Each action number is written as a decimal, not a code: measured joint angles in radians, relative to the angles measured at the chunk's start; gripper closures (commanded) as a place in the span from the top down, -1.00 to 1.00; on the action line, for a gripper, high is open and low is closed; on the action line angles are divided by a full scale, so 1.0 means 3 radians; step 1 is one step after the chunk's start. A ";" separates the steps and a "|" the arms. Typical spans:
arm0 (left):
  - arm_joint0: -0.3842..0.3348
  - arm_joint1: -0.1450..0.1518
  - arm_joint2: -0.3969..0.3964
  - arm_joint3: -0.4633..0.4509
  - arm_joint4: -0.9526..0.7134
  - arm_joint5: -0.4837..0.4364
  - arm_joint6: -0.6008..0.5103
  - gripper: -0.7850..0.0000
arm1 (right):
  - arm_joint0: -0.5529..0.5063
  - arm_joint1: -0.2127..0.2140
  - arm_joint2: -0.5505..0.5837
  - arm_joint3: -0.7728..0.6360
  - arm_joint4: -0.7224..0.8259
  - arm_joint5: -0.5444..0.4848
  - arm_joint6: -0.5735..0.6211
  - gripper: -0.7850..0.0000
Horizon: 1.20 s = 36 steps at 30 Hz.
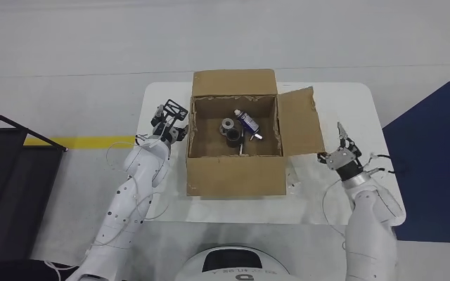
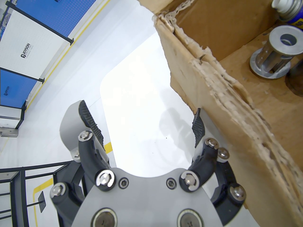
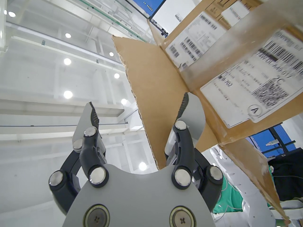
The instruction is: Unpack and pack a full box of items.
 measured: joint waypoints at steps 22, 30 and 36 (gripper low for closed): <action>0.0436 0.0130 -0.0938 0.0271 -0.0362 -0.0080 0.0332 1.00 | 0.0335 0.0158 -0.1295 -0.0848 -0.1408 0.0514 -0.0470 1.00; 0.0620 0.0143 -0.1016 0.0387 -0.0780 -0.0350 0.0702 1.00 | 0.0475 0.0223 -0.1493 -0.0881 -0.1588 0.0681 -0.0443 1.00; 0.0676 0.0164 -0.0932 0.0354 -0.0768 -0.0663 0.0885 1.00 | 0.0476 0.0260 -0.1515 -0.0884 -0.1541 0.0698 -0.0469 1.00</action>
